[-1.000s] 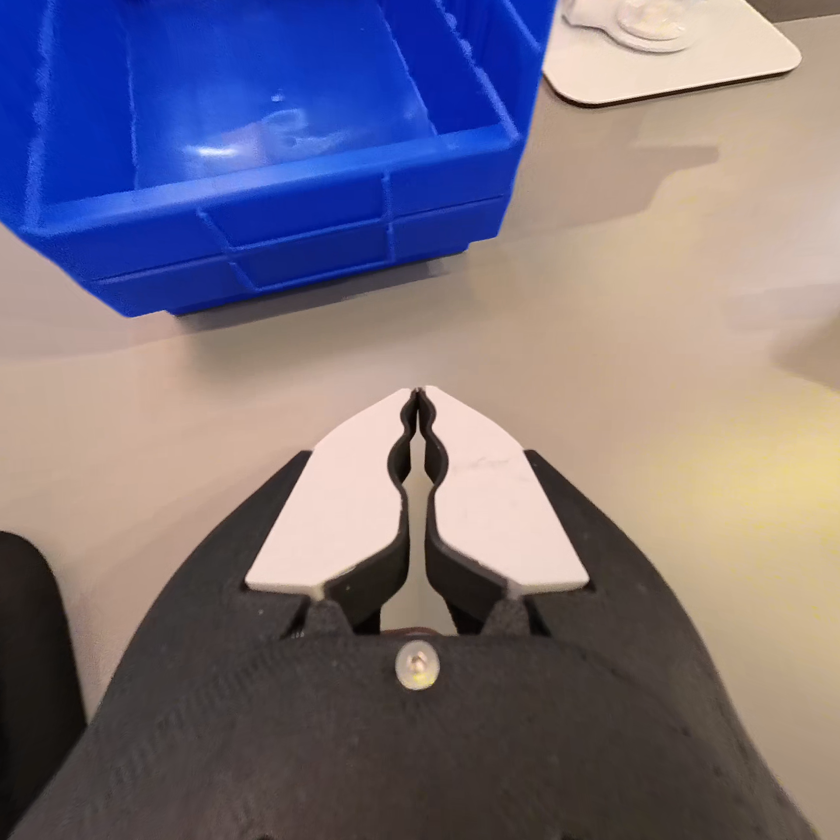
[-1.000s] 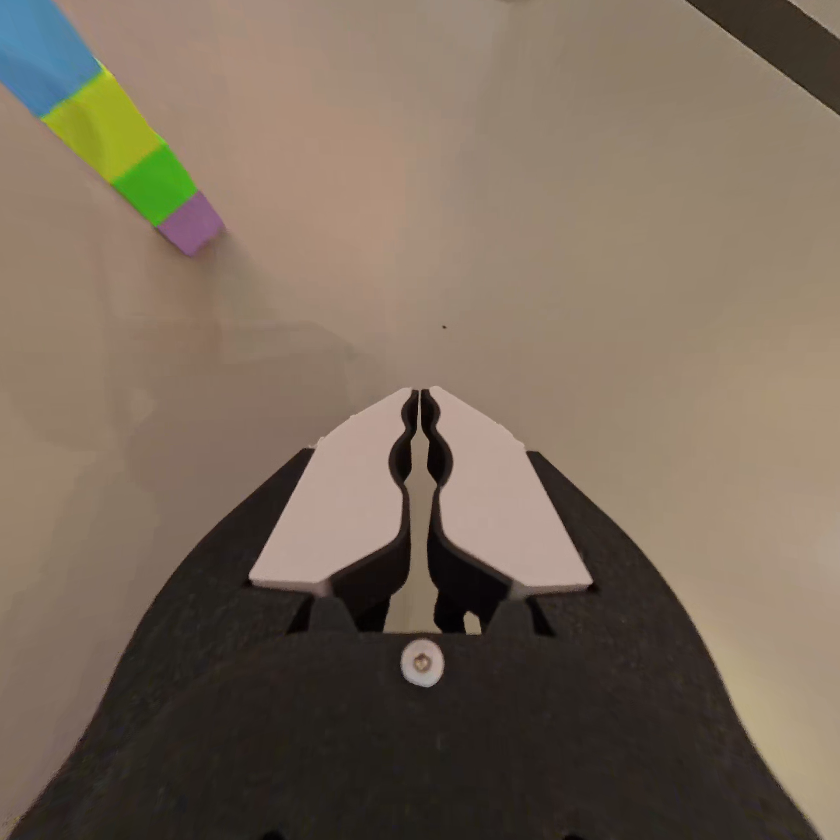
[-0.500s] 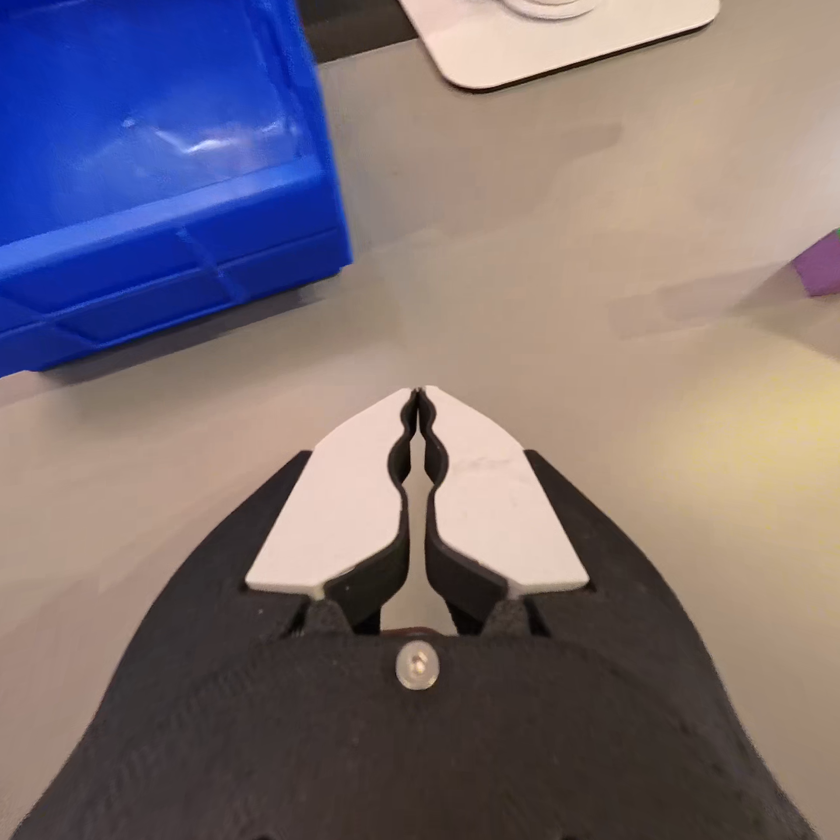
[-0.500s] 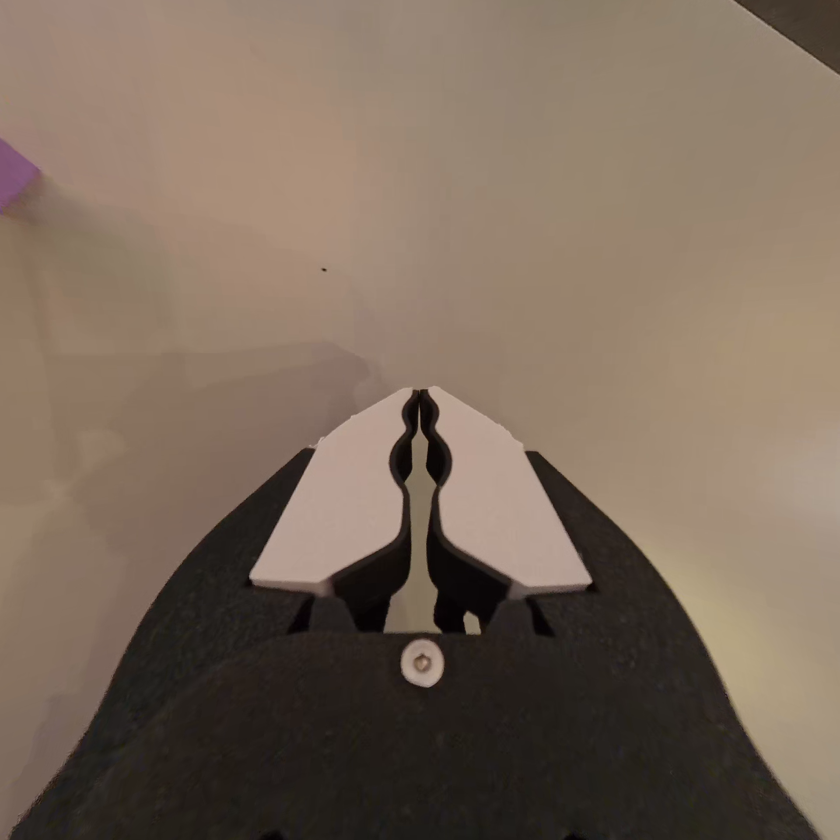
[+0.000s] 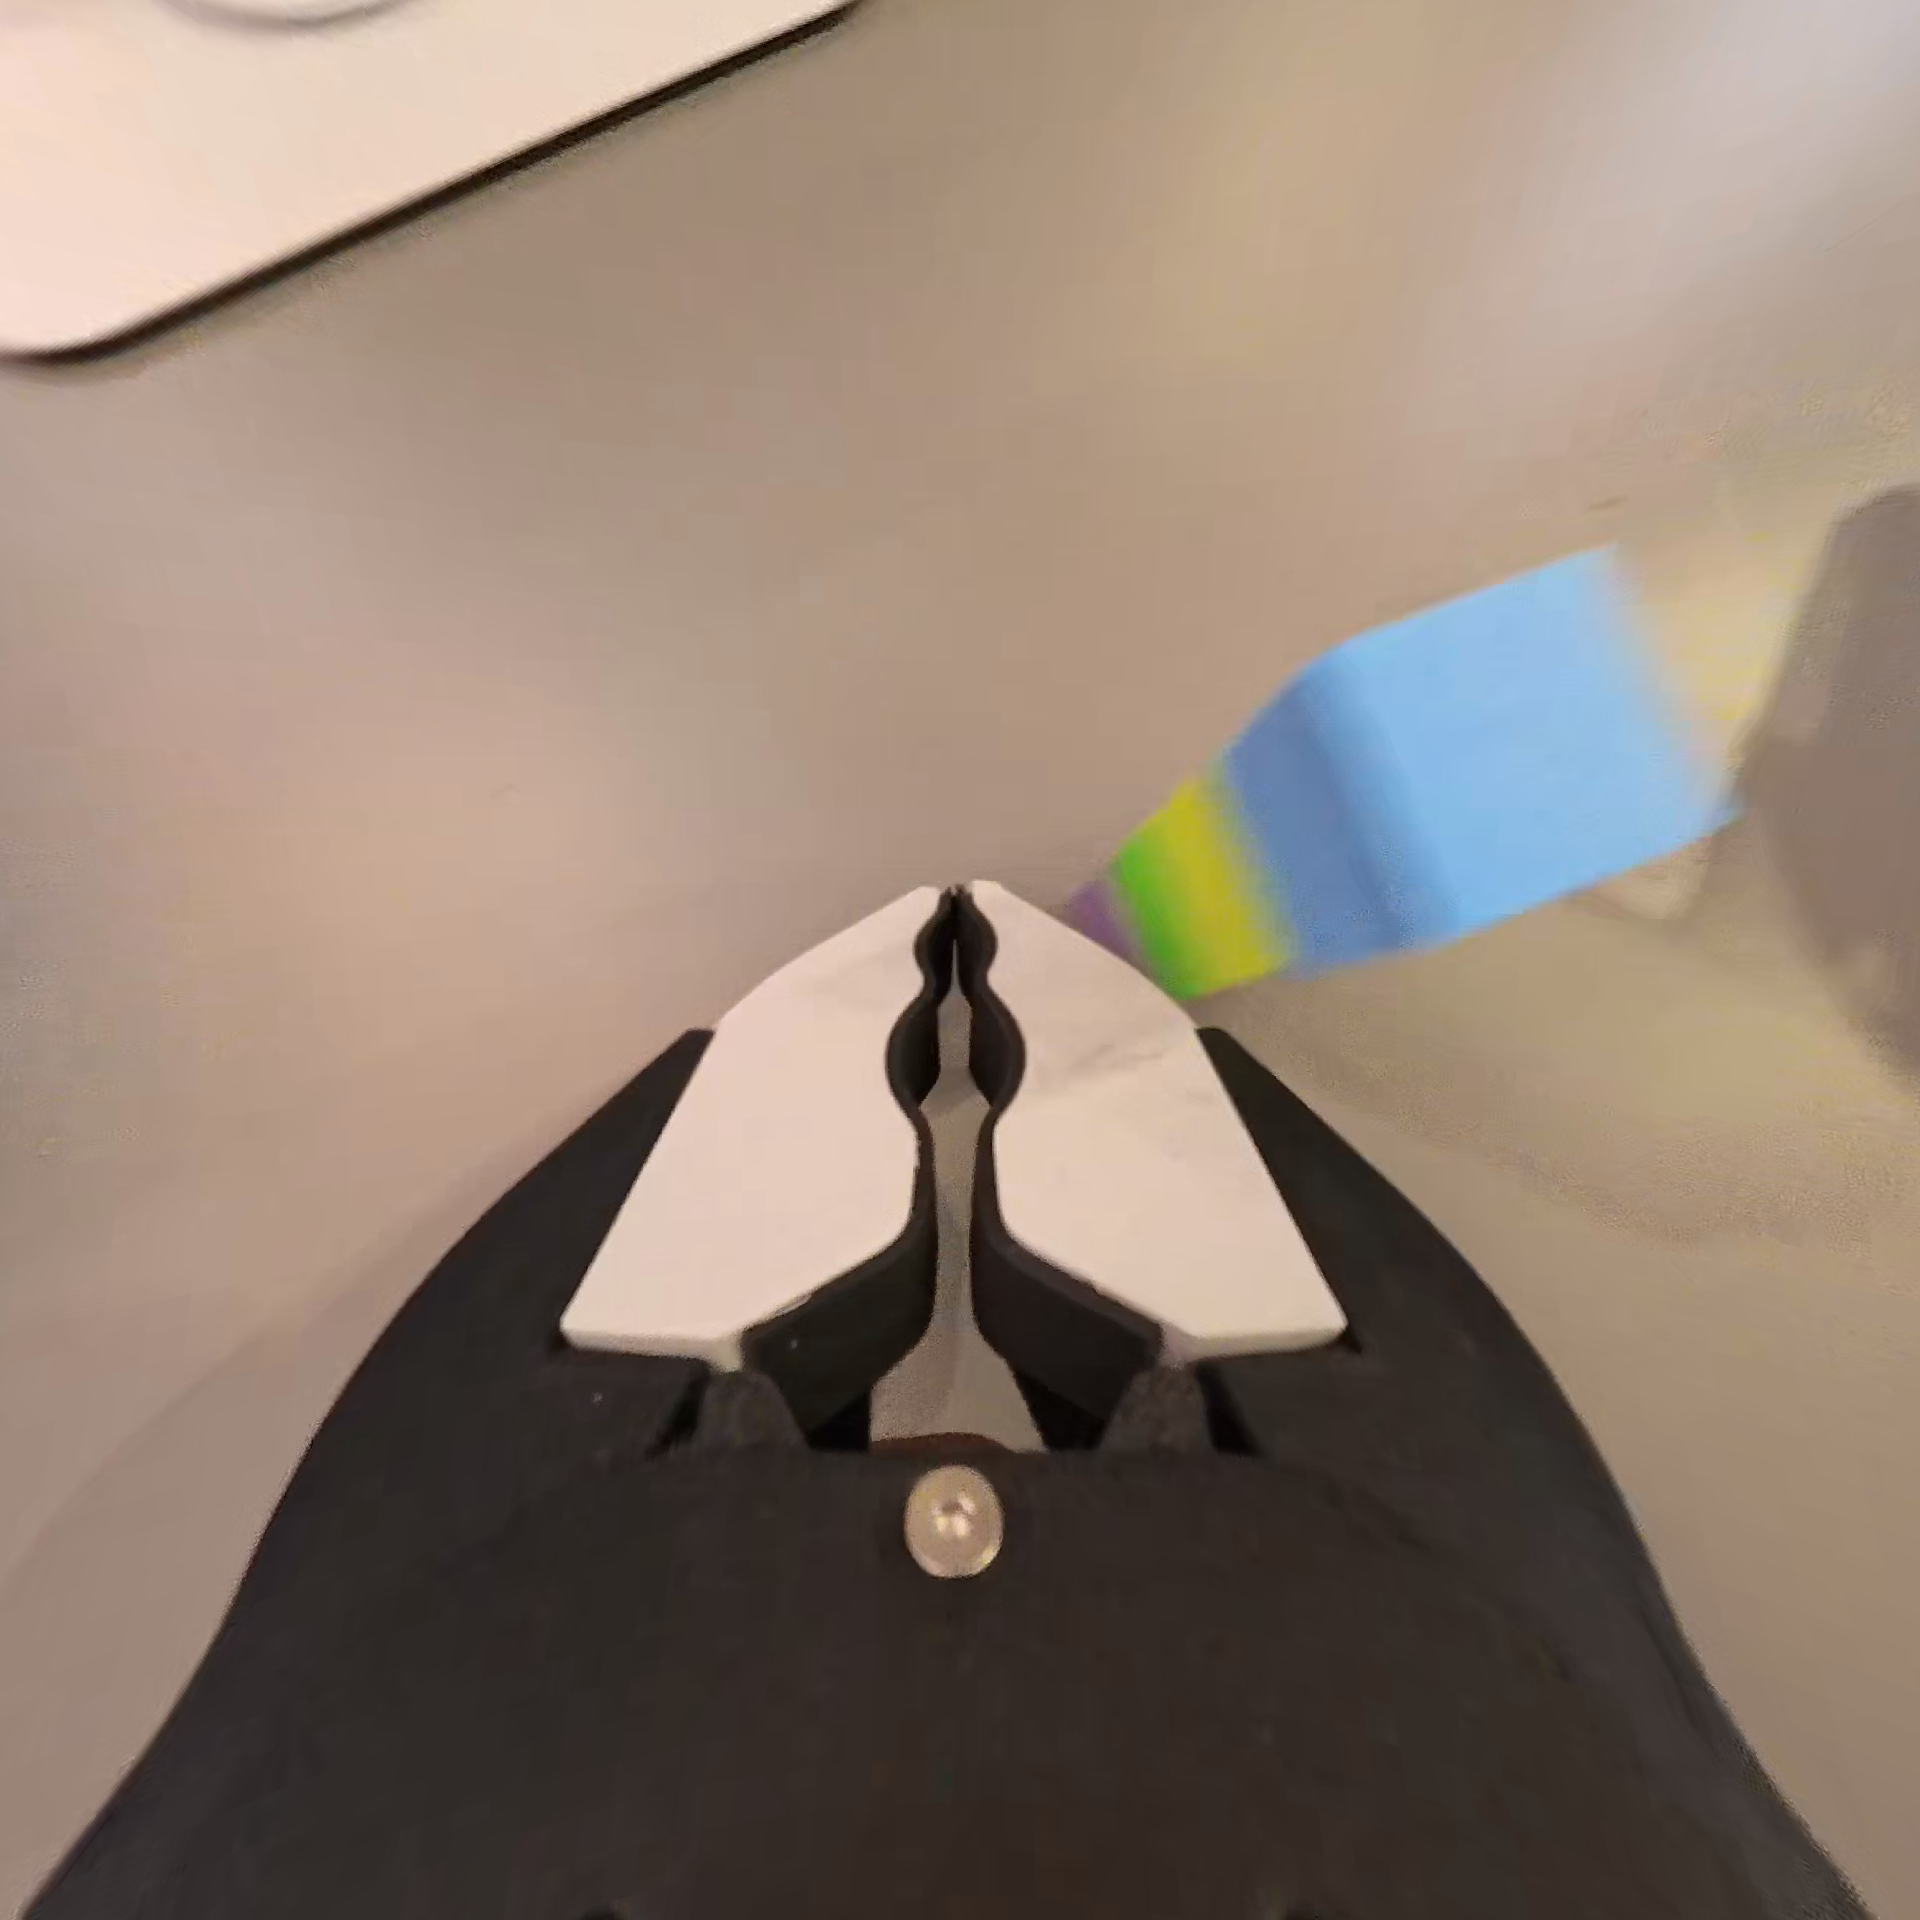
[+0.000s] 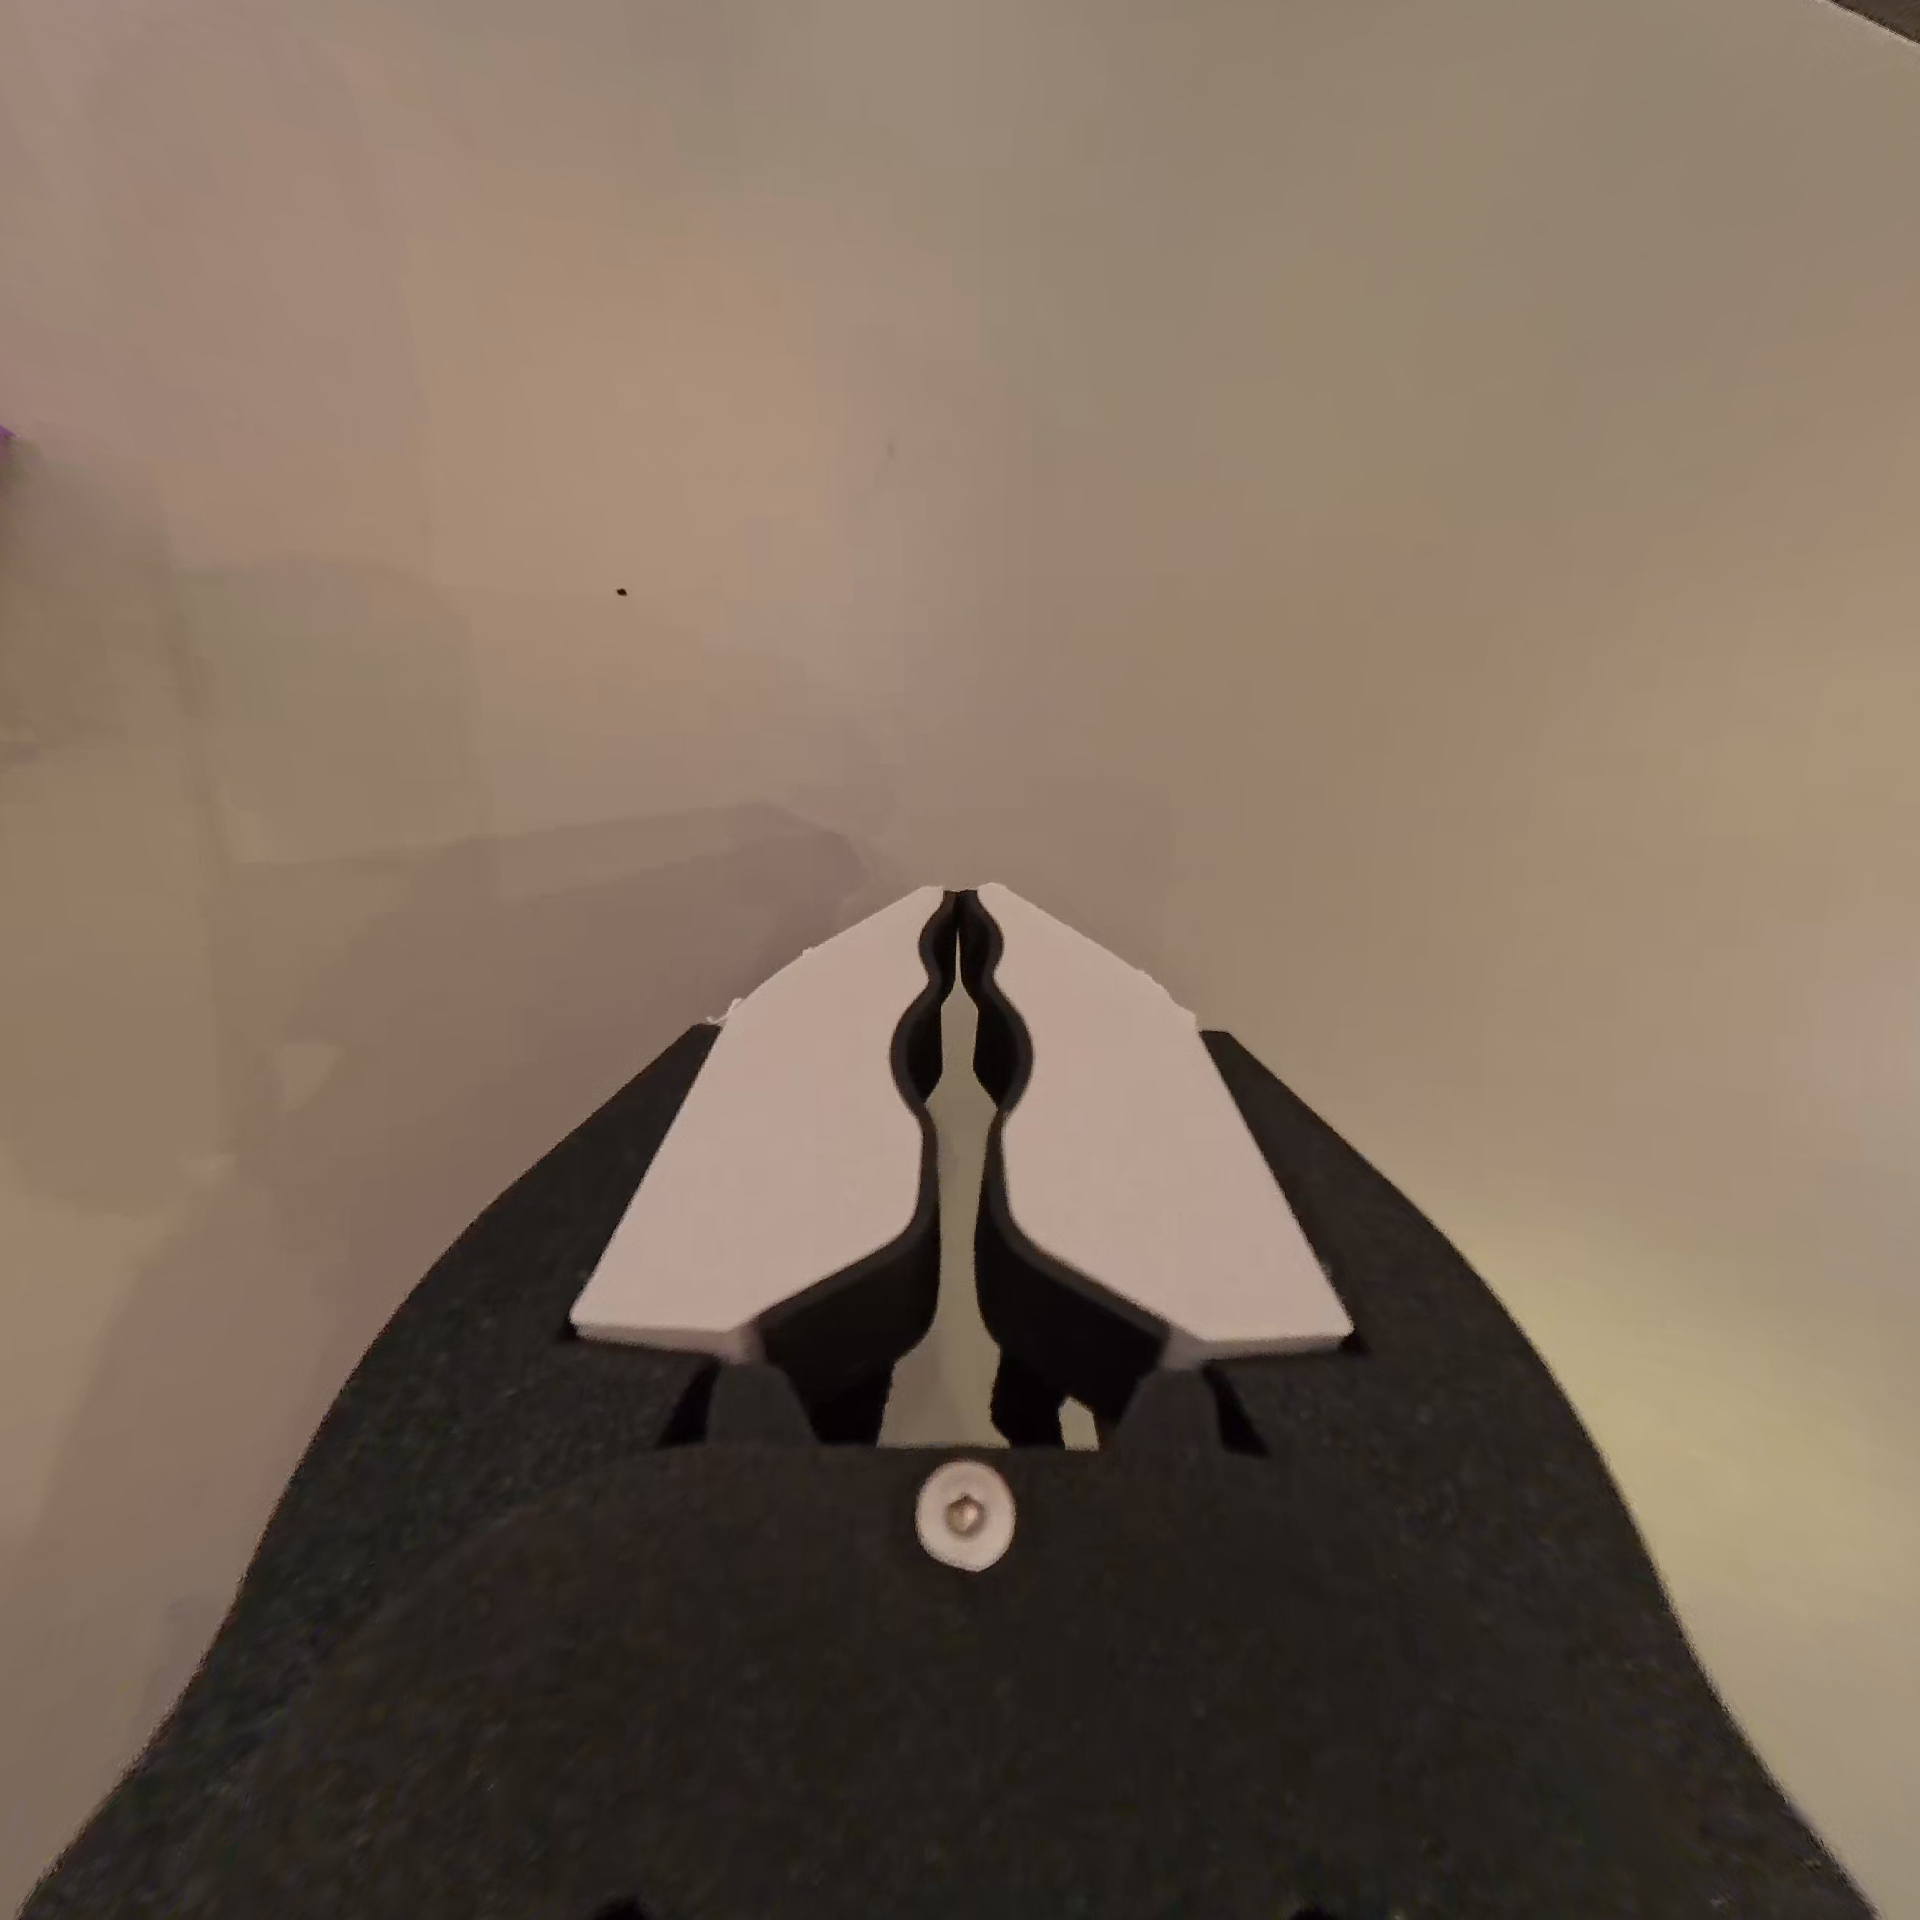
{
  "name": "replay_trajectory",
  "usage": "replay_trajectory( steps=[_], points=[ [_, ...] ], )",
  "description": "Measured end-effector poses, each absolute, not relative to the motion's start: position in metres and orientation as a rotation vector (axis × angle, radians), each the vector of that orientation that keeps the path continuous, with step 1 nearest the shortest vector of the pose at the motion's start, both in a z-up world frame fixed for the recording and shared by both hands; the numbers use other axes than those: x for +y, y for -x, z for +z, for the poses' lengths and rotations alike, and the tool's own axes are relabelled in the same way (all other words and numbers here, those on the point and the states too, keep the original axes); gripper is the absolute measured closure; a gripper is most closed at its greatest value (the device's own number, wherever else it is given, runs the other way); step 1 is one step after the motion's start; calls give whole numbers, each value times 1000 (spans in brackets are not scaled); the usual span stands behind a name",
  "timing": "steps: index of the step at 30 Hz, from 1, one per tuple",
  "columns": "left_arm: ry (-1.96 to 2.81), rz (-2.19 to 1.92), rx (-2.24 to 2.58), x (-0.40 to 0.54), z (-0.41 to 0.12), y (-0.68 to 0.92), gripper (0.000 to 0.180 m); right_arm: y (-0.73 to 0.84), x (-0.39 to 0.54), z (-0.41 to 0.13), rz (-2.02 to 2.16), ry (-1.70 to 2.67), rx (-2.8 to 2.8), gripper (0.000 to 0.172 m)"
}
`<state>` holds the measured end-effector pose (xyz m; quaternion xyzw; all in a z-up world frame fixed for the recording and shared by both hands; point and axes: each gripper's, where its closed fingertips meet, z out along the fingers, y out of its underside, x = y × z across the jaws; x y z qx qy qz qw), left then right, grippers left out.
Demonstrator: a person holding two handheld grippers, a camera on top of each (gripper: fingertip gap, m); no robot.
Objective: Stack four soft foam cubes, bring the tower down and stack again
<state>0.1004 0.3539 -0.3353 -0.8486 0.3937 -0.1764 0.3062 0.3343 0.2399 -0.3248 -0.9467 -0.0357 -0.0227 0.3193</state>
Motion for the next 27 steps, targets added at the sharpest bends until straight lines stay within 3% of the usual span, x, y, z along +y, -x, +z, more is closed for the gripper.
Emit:
replay_trajectory(
  steps=[5, 27],
  points=[
    [2136, -630, 1103, 327, -326, -168, 180, -346, 236, -322, -47, 2475, -51, 172],
    [2175, -429, 1062, 395, -349, -72, 180, -350, 238, -302, -6, 2380, -65, 168]
  ],
)
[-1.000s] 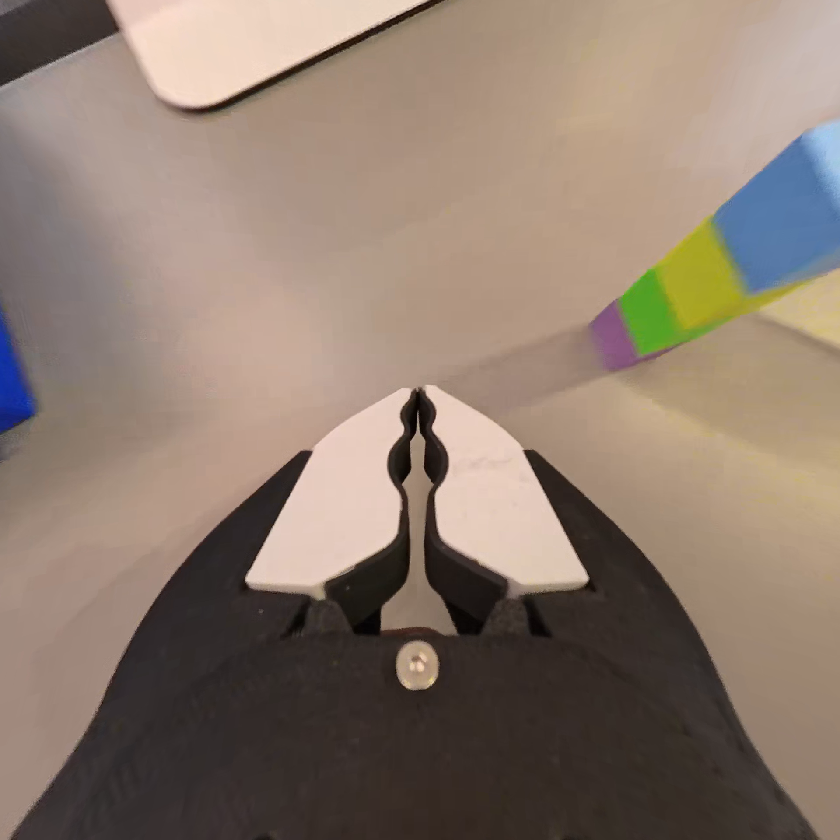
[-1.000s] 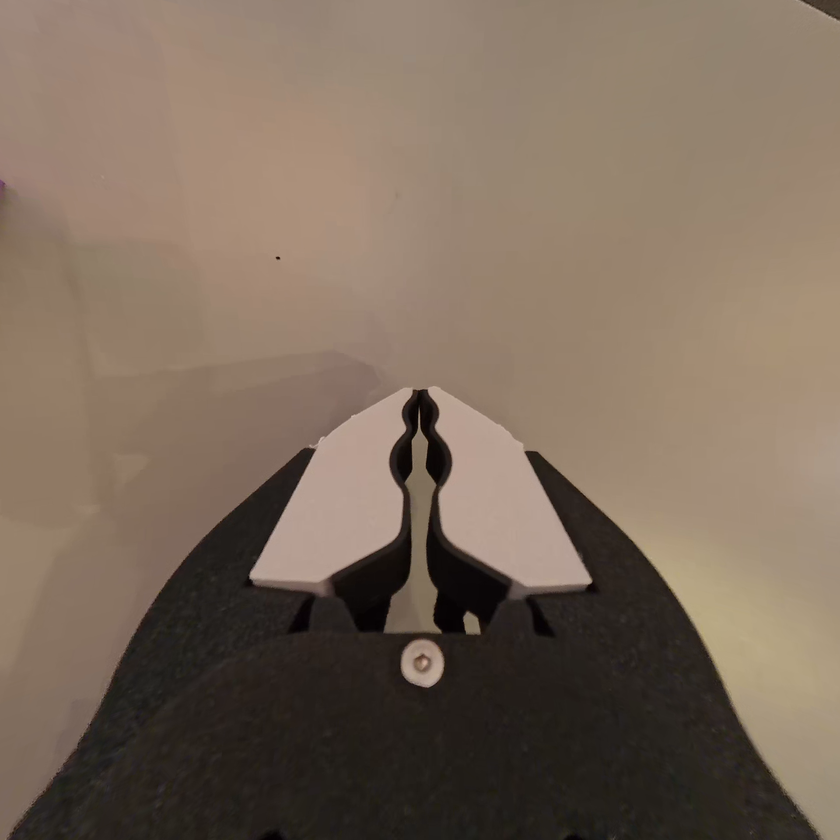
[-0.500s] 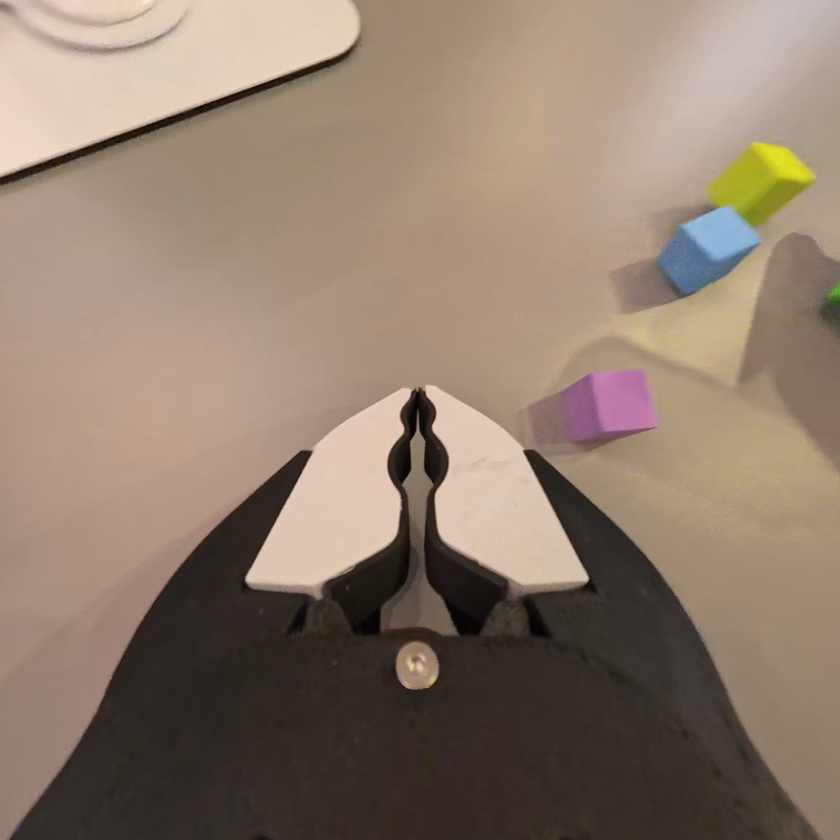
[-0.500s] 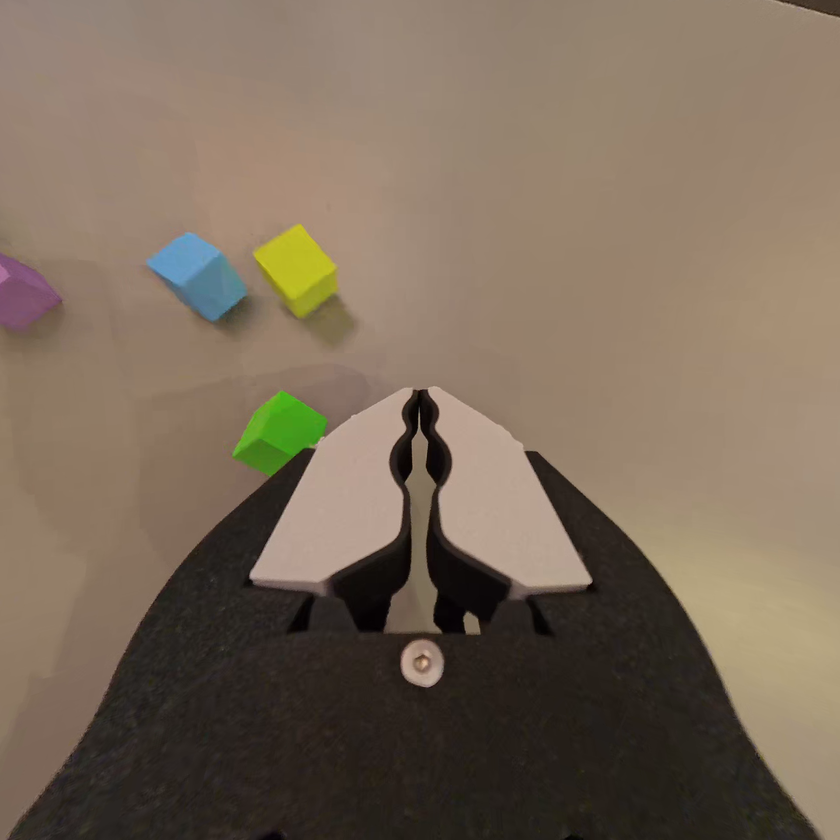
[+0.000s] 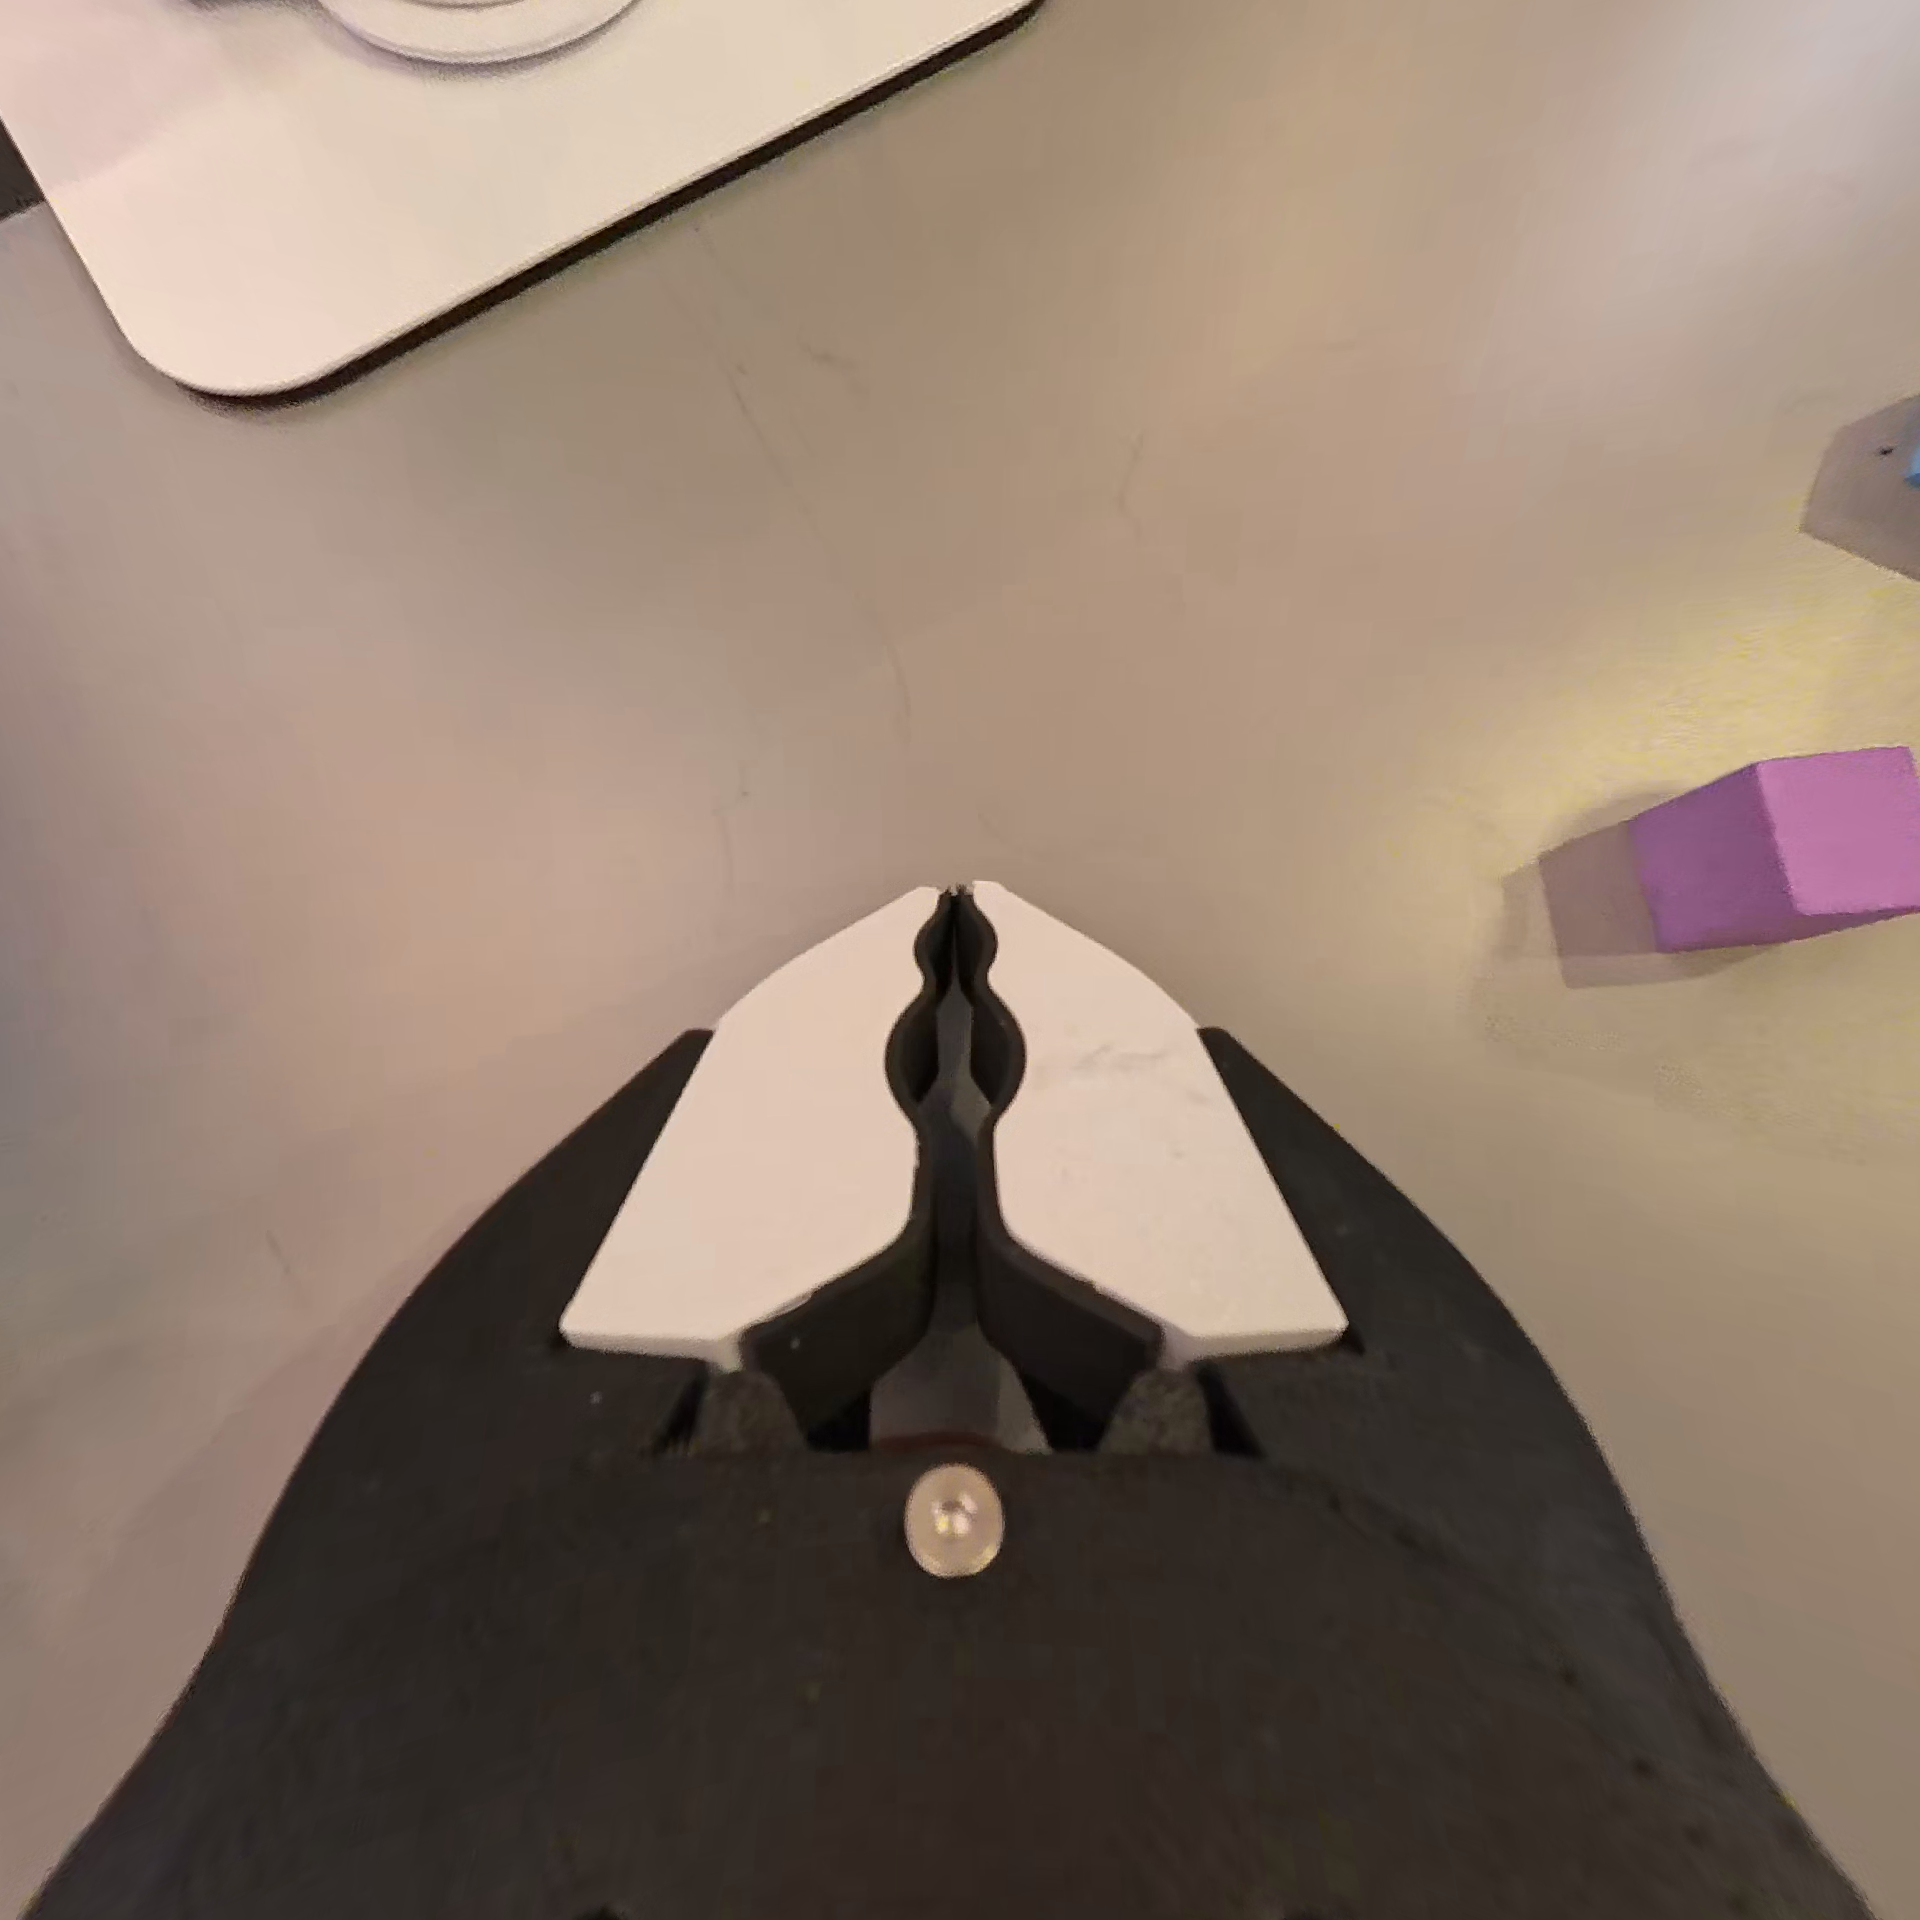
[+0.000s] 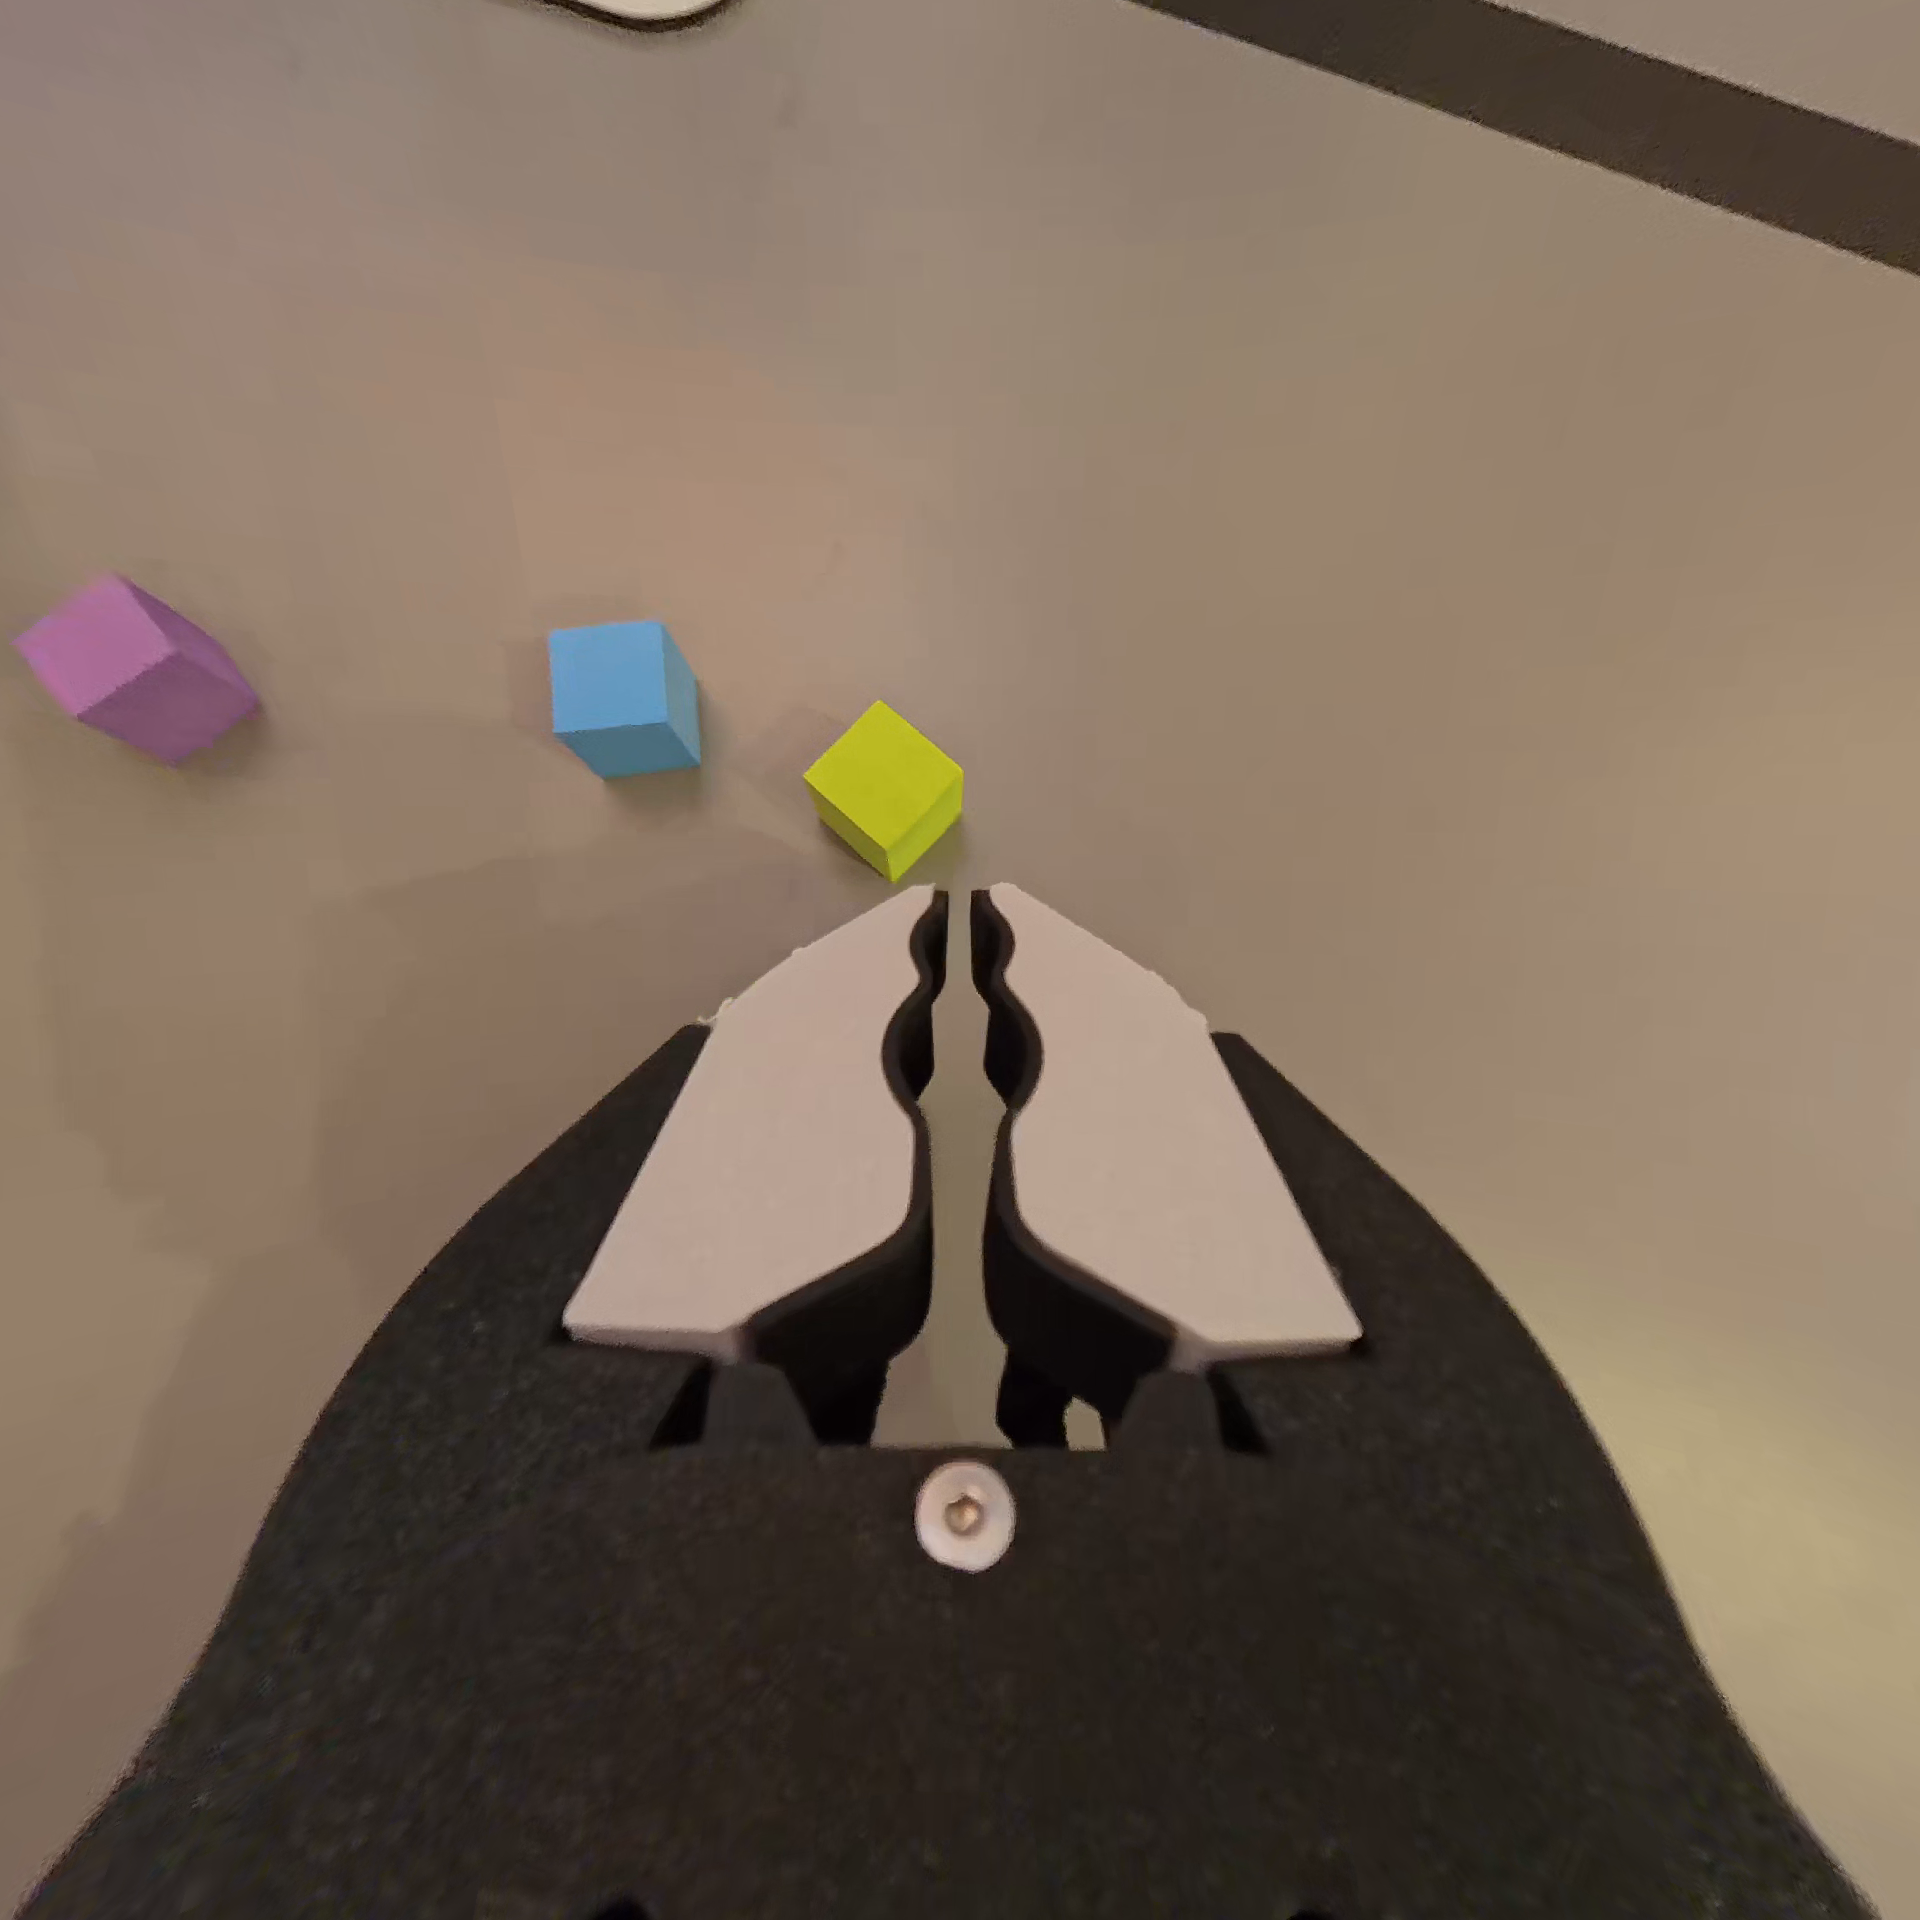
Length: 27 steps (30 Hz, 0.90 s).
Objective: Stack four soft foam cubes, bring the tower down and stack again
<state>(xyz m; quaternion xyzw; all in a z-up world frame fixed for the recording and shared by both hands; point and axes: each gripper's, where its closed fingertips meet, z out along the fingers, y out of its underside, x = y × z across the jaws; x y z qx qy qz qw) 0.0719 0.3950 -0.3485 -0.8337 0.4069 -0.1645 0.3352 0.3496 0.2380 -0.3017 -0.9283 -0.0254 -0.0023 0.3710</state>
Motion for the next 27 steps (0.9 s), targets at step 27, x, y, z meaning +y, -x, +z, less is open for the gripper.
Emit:
replay_trajectory(
  steps=[27],
  points=[
    [2107, -563, 1034, 433, -337, -100, 177, -266, 271, -285, -37, 2462, -625, 133]
  ],
)
